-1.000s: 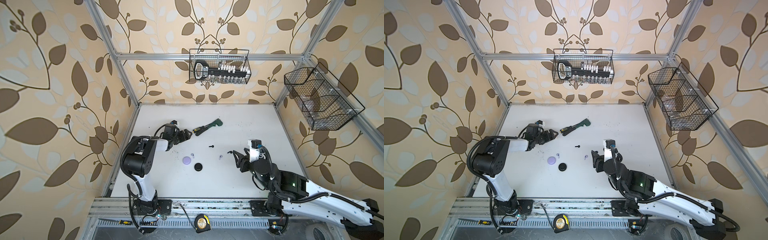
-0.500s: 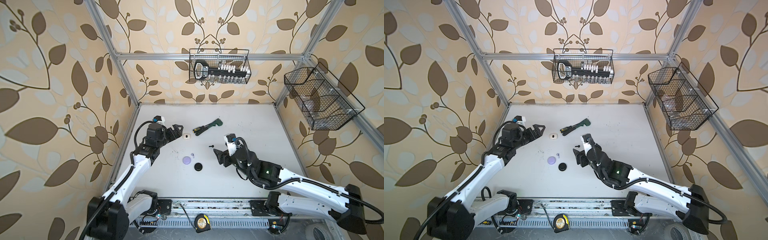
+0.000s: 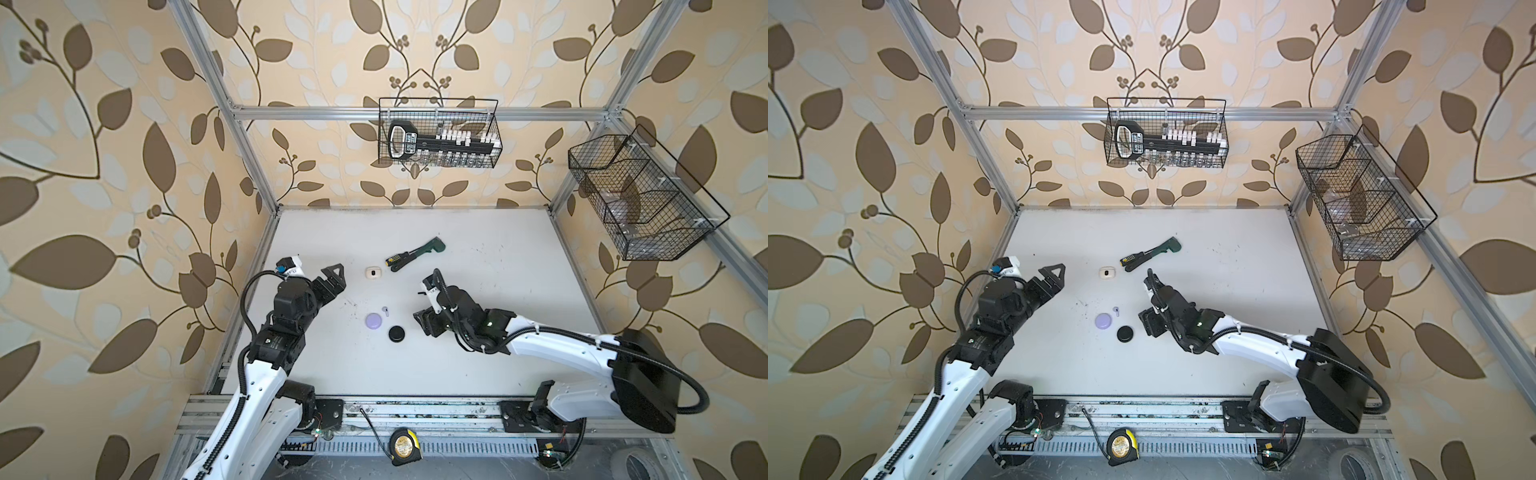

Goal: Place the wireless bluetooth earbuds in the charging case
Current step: 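Move the right gripper over the black case while the left gripper withdraws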

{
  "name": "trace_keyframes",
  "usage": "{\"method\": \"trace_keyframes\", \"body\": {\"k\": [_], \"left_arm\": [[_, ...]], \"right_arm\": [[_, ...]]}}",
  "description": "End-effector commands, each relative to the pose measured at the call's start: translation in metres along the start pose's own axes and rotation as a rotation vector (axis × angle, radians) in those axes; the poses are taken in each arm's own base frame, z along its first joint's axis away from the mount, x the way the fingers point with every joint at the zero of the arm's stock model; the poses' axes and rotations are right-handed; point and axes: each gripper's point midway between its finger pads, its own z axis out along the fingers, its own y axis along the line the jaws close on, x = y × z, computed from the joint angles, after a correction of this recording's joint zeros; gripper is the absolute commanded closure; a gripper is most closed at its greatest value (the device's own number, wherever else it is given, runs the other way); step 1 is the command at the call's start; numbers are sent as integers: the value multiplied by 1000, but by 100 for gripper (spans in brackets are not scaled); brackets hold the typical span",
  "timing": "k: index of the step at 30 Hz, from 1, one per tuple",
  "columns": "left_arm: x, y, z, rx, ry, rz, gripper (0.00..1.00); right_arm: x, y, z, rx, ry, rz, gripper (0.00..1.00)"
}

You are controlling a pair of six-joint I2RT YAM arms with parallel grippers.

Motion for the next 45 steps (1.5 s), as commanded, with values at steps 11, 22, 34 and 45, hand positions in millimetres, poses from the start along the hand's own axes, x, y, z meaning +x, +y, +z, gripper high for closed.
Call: {"method": "trace_keyframes", "body": {"k": [11,22,34,45], "left_arm": [[10,23,21,-40,-41,118,5],[31,32,46,-46,27,103,1],[9,30,25,-52,-79,86,1],[14,25,29,-59,-14,134,1]], "right_arm": [[28,41,44,-175,230,28,23],[33,38,56,-242,211,56,11],[42,37,58,-202,224,7,6],[74,63,84,-277,372,25,11]]}}
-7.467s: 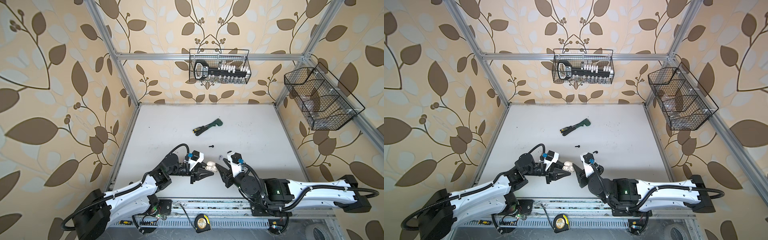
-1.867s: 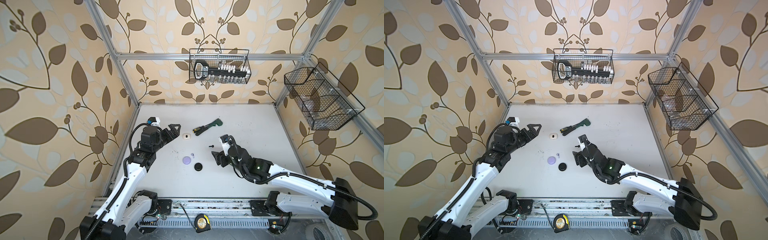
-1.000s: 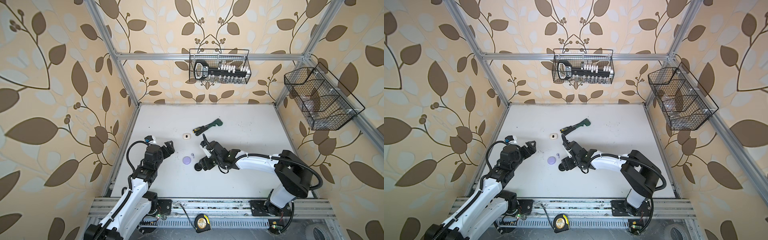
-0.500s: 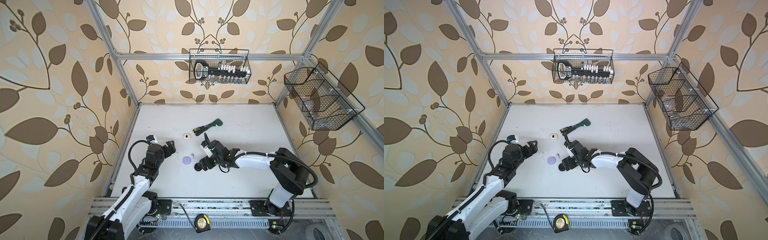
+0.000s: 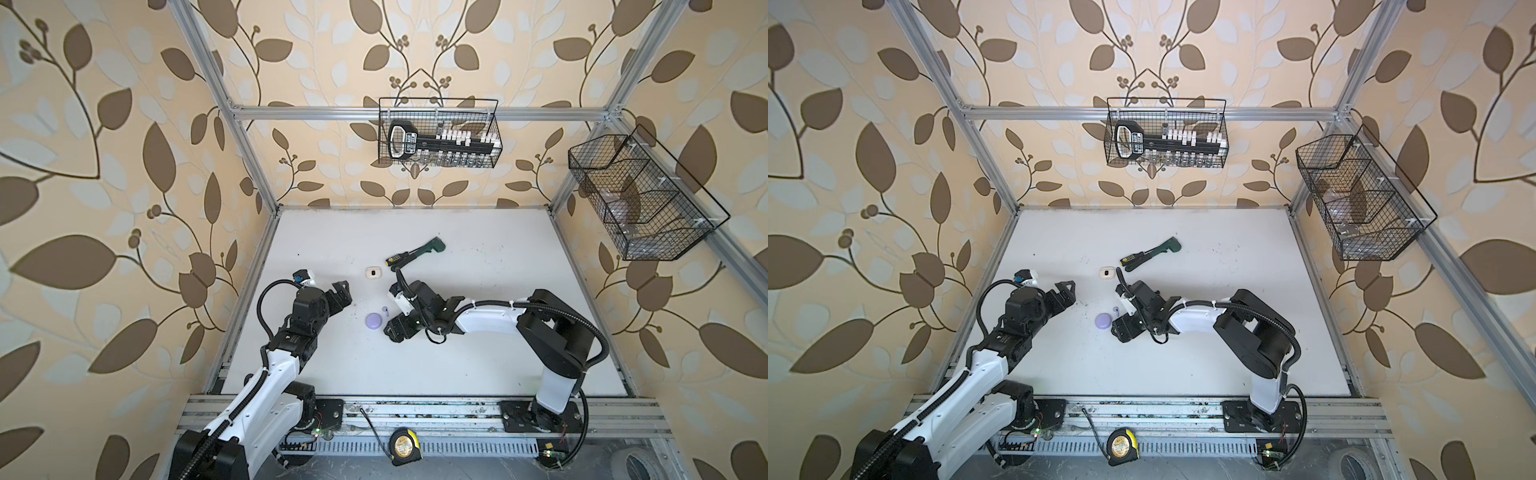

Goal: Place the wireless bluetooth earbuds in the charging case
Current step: 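Move the right gripper over the black case while the left gripper withdraws, then lower the right gripper and grasp the black case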

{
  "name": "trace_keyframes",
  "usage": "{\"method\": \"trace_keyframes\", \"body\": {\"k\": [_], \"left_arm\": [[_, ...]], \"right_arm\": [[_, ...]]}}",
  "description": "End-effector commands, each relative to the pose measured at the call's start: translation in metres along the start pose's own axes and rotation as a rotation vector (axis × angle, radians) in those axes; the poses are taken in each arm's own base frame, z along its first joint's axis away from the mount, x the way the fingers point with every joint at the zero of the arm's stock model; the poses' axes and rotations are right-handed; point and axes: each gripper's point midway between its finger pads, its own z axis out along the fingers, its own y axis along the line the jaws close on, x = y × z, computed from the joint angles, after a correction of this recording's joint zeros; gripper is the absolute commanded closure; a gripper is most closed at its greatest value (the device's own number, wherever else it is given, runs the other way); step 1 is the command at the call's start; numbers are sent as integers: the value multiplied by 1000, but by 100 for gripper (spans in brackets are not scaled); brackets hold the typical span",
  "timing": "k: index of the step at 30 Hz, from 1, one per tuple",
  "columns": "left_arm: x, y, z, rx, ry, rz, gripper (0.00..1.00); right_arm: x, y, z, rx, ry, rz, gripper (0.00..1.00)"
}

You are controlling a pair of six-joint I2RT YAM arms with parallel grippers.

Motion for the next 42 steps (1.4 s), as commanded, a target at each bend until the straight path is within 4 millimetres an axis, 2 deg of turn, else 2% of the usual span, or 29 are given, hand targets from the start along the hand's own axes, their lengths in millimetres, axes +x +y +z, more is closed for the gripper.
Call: {"method": "trace_keyframes", "body": {"k": [1,6,10,14,17,19,24,31,39,42], "left_arm": [[-23,-14,-10,27,-67,25,1],[-24,-5,-15,-14,-85,19,1],[-24,-6,-17,-11,-82,13,1],[-23,-7,-18,1,-83,7,1],[-24,-12,-18,18,-73,26,1],[-25,-10,-18,5,-75,30,1],[-28,-12,-21,10,-85,55,1],[-36,-11,-26,-8,-116,81,1],[-33,-13,-23,7,-105,88,1],[-34,-12,-24,-3,-111,94,1]], "right_arm": [[46,2,9,-11,148,21,11],[55,16,12,-59,172,27,13],[66,12,10,-52,182,57,18],[68,7,-4,-25,147,43,20],[68,19,-13,-92,122,11,19],[67,20,-16,-92,111,8,20],[64,38,-23,-115,82,-60,22],[66,50,-18,-115,88,-97,24],[61,60,-3,-48,111,-153,27],[58,60,-9,-28,93,-171,27]]}}
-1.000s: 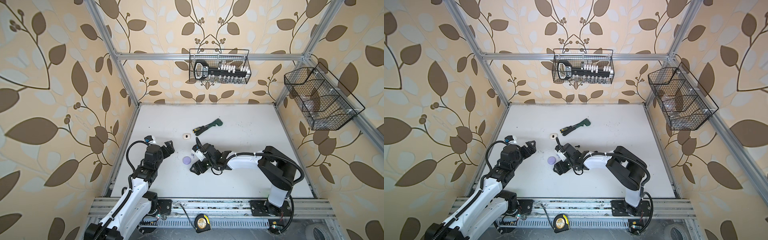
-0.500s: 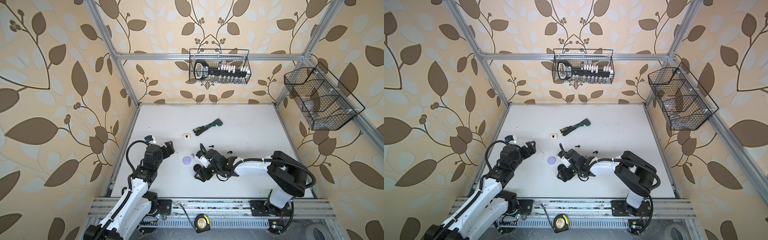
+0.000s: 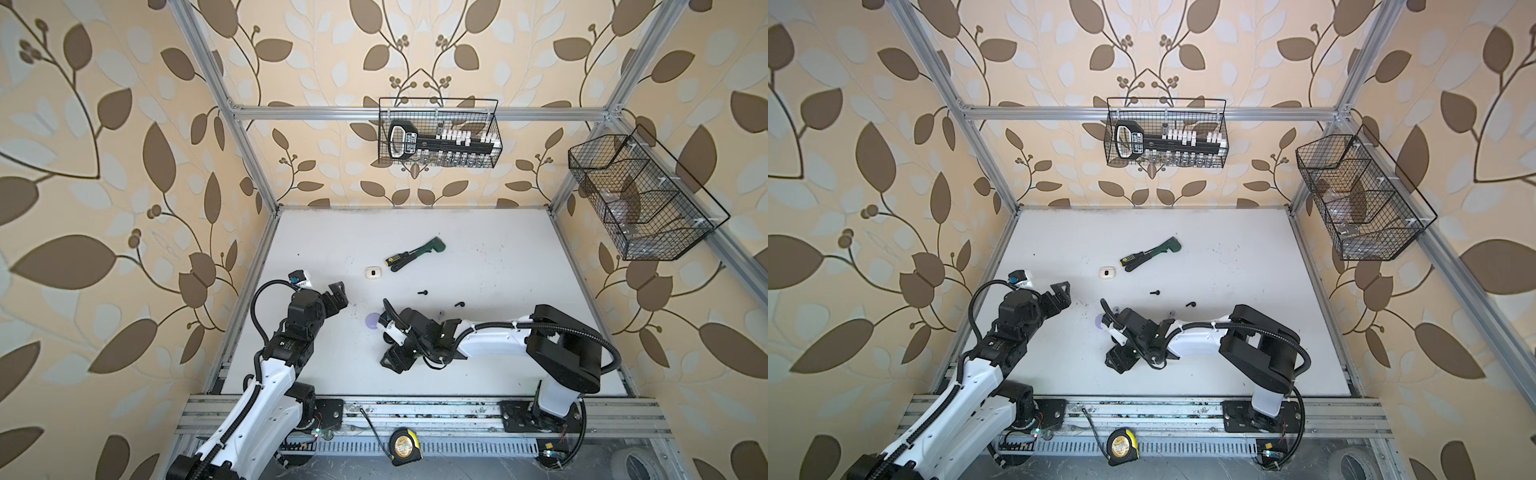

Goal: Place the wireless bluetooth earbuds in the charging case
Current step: 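Lower the right gripper and grasp the black case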

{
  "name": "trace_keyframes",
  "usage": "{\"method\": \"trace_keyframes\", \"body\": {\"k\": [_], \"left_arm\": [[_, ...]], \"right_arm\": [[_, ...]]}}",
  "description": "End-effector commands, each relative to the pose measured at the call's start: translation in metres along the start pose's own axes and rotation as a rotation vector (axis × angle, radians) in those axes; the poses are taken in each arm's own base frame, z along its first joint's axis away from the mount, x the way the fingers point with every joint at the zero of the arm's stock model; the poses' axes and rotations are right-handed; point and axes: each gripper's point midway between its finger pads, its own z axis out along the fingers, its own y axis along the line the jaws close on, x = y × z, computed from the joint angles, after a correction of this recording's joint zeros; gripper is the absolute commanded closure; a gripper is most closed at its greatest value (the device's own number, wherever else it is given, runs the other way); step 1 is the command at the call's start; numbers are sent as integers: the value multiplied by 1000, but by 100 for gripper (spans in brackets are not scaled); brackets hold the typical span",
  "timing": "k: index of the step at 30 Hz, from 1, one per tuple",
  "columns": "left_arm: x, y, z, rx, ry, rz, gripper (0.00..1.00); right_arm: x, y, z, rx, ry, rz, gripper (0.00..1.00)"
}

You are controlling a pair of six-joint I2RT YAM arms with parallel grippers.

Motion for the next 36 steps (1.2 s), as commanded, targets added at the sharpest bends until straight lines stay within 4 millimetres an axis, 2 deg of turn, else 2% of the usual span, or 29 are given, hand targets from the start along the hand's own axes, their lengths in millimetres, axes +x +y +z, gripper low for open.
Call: {"method": "trace_keyframes", "body": {"k": [1,6,11,15,17,26,36], "left_arm": [[-25,-13,-6,21,-69,19,1],[-25,-16,-7,40,-74,16,1],[-24,-17,-5,50,-73,2,1],[-24,-20,-2,62,-62,0,1],[-23,-19,-2,56,-59,1,1],[-25,-18,-4,52,-72,2,1],[-26,-17,-5,42,-71,6,1]], "right_arm": [[4,-9,-6,72,13,-31,27],[-6,-19,-32,171,-48,-76,23],[-27,-42,-49,298,-128,-18,17],[-43,-45,-42,359,-124,-15,14],[-44,-43,-34,374,-103,-29,14],[-29,-42,2,366,19,-51,18],[-21,-45,13,362,65,-55,30]]}}
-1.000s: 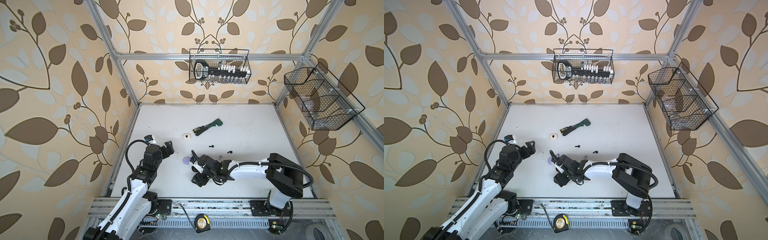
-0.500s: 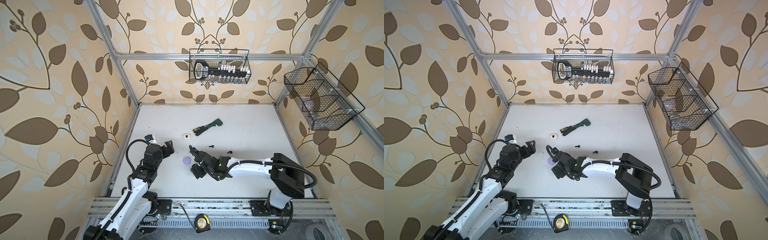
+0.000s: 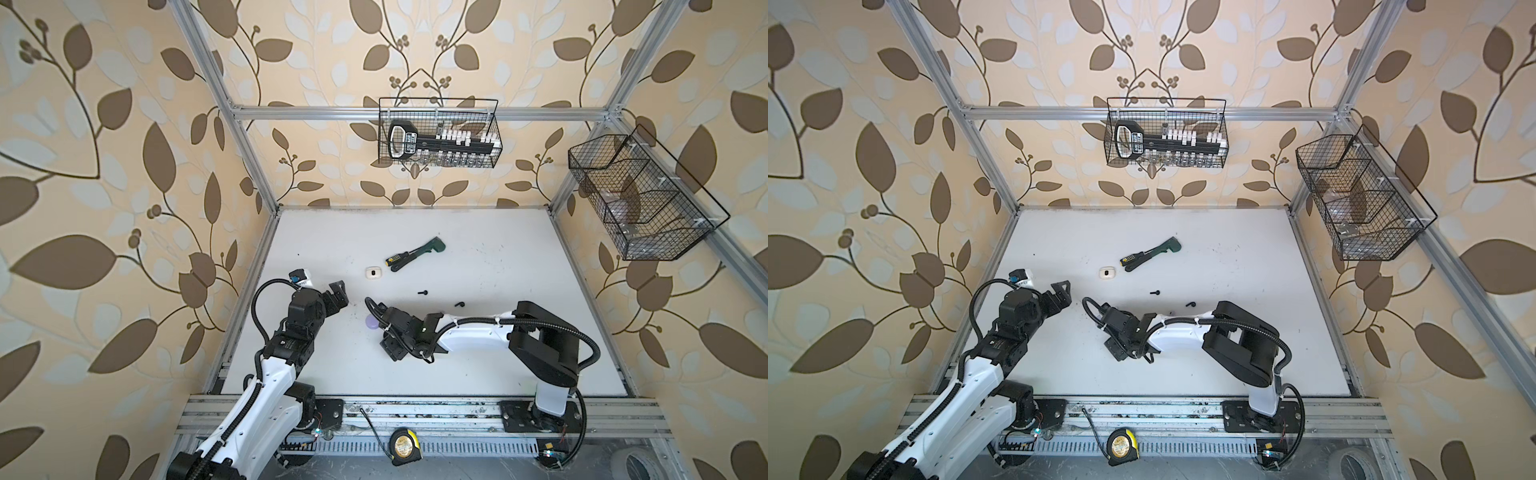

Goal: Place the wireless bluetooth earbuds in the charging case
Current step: 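Lower the right gripper and grasp the black case, then lift the black case toward the left gripper while the left gripper approaches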

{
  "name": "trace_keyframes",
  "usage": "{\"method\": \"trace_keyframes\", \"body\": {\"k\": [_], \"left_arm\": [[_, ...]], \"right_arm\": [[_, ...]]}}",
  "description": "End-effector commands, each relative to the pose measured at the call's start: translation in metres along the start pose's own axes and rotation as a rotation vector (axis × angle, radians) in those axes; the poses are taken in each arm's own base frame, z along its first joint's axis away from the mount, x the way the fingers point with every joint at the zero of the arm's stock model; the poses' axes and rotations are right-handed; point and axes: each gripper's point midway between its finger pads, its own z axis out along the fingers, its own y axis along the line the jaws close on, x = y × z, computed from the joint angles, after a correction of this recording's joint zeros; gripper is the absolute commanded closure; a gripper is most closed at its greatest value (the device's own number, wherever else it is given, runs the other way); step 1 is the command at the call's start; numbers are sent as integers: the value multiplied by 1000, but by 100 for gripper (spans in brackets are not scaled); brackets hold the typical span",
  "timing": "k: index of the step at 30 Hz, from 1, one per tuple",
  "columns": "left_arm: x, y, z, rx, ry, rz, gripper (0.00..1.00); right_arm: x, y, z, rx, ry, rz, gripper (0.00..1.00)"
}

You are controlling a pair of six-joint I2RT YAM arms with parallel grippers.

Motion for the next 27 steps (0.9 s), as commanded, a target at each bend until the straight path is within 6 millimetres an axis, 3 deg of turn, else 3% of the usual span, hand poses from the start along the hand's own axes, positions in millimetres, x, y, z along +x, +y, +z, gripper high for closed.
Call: {"method": "trace_keyframes", "body": {"k": [1,11,27], "left_arm": [[-24,-15,-6,34,-64,2,1],[-22,-14,-6,33,-61,1,1],[-23,-15,-6,42,-63,-15,1]], "right_arm": [[1,5,5,-5,25,-19,30],[6,4,11,22,50,-31,35],[13,1,15,44,74,-36,59]]}}
